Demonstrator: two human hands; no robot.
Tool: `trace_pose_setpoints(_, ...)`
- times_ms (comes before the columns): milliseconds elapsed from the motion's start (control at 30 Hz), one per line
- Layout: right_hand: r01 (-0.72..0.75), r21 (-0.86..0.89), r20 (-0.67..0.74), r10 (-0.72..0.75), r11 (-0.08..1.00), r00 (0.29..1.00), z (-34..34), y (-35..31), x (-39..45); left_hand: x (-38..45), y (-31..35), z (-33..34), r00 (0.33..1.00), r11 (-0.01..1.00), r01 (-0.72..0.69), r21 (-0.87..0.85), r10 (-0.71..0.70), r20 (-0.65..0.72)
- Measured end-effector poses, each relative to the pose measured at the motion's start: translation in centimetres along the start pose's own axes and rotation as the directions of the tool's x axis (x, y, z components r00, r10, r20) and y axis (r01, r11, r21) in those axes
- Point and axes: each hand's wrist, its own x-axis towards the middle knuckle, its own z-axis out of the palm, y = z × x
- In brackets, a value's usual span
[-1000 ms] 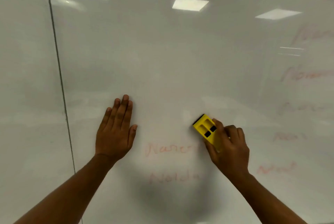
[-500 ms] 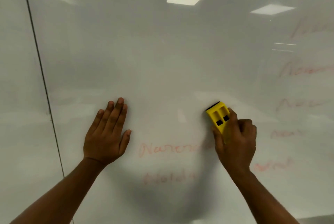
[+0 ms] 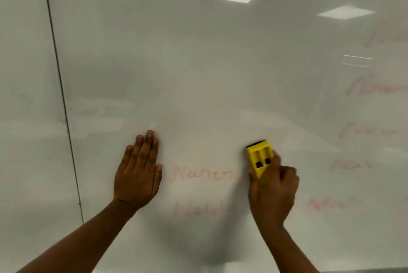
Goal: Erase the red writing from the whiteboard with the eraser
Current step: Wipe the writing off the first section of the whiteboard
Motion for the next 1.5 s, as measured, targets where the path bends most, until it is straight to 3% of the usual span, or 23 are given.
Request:
trace_pose_setpoints(67, 0.19, -0.003, 0.096, -0.189, 0.982, 0.977, 0.3, 0.6, -2.8, -0.2, 0.0, 0.3, 1.0, 1.0, 0.003, 0.006, -0.003, -0.005)
trace_pose_setpoints(133, 0.256, -0.005, 0.15, -0.252, 0.967, 0.956, 0.2, 2.6, -4.2, -0.5, -0.3, 0.4, 1.0, 1.0, -0.015, 0.002, 0.015, 0.002)
trace_pose_setpoints(233, 0.083, -0.028, 0.13, -0.079, 0.996, 0.988, 0.1, 3.5, -3.6, -1.0, -0.4, 0.7, 0.999, 0.999, -0.045, 0.014, 0.045, -0.018)
trace_pose_setpoints(333, -0.043, -0.003, 0.082, 0.043, 0.999, 0.996, 1.0, 0.3, -2.6, -1.4, -0.5, 1.1, 0.999, 0.999, -0.033, 0.029, 0.034, -0.036)
trace_pose_setpoints(433, 0.132, 0.04, 0.095, -0.135, 0.99, 0.986, 1.7, -2.3, -4.0, -1.4, -0.5, 1.1, 0.998, 0.999, -0.043, 0.03, 0.044, -0.038)
trace_pose_setpoints(533, 0.364, 0.053, 0.199, -0.367, 0.93, 0.909, 1.2, -0.2, -5.7, -1.6, -0.5, 1.0, 0.998, 0.999, -0.049, 0.02, 0.049, -0.034)
trace_pose_setpoints(600, 0.319, 0.021, 0.202, -0.317, 0.947, 0.927, 0.3, 1.8, -5.0, -1.6, -0.6, 1.0, 0.998, 0.998, -0.057, 0.015, 0.057, -0.039)
trace_pose_setpoints(700, 0.037, -0.025, 0.076, -0.035, 0.999, 0.996, 0.1, 1.6, -2.1, -1.5, -0.6, 1.1, 0.997, 0.999, -0.046, 0.018, 0.047, -0.056)
trace_pose_setpoints(767, -0.038, -0.013, 0.034, 0.038, 0.999, 0.999, 0.9, -0.5, -1.3, -1.5, -0.4, 1.0, 0.998, 0.999, -0.036, 0.008, 0.036, -0.06)
trace_pose_setpoints(833, 0.113, 0.031, 0.082, -0.116, 0.993, 0.99, 1.4, -2.0, -2.9, -1.5, -0.4, 0.8, 0.997, 0.999, -0.042, -0.005, 0.041, -0.058)
trace_pose_setpoints(900, 0.334, 0.061, 0.185, -0.34, 0.941, 0.922, 1.5, -1.3, -5.8, -1.6, -0.5, 0.7, 0.997, 0.999, -0.049, -0.007, 0.048, -0.059)
trace_pose_setpoints(933, 0.381, 0.065, 0.234, -0.385, 0.922, 0.892, 1.3, -0.2, -6.8, -1.7, -0.5, 0.7, 0.997, 0.999, -0.049, -0.004, 0.048, -0.058)
trace_pose_setpoints(1000, 0.312, 0.051, 0.256, -0.315, 0.949, 0.914, 0.8, 1.5, -7.0, -1.8, -0.5, 0.8, 0.997, 0.999, -0.052, 0.004, 0.052, -0.063)
trace_pose_setpoints(1133, 0.054, 0.01, 0.085, -0.055, 0.998, 0.995, 1.8, -1.2, -3.9, -1.6, -0.4, 1.2, 0.996, 0.999, -0.049, 0.02, 0.051, -0.076)
trace_pose_setpoints(1233, 0.187, 0.066, 0.052, -0.191, 0.98, 0.98, 3.2, -4.8, -4.2, -1.5, -0.3, 0.9, 0.995, 0.999, -0.05, 0.014, 0.051, -0.082)
trace_pose_setpoints(1300, 0.383, 0.087, 0.098, -0.39, 0.92, 0.915, 3.5, -4.6, -6.2, -1.6, -0.4, 0.8, 0.996, 0.999, -0.054, 0.006, 0.055, -0.077)
trace_pose_setpoints(1367, 0.483, 0.1, 0.152, -0.493, 0.87, 0.857, 3.1, -2.7, -7.3, -1.7, -0.6, 0.9, 0.995, 0.998, -0.067, 0.008, 0.067, -0.072)
trace_pose_setpoints(1433, 0.436, 0.086, 0.139, -0.444, 0.896, 0.885, 2.7, -1.5, -6.6, -1.8, -0.7, 1.1, 0.996, 0.997, -0.068, 0.021, 0.069, -0.063)
trace_pose_setpoints(1500, 0.272, 0.064, 0.054, -0.276, 0.96, 0.96, 2.6, -2.3, -4.8, -1.8, -0.7, 1.3, 0.995, 0.997, -0.077, 0.026, 0.079, -0.063)
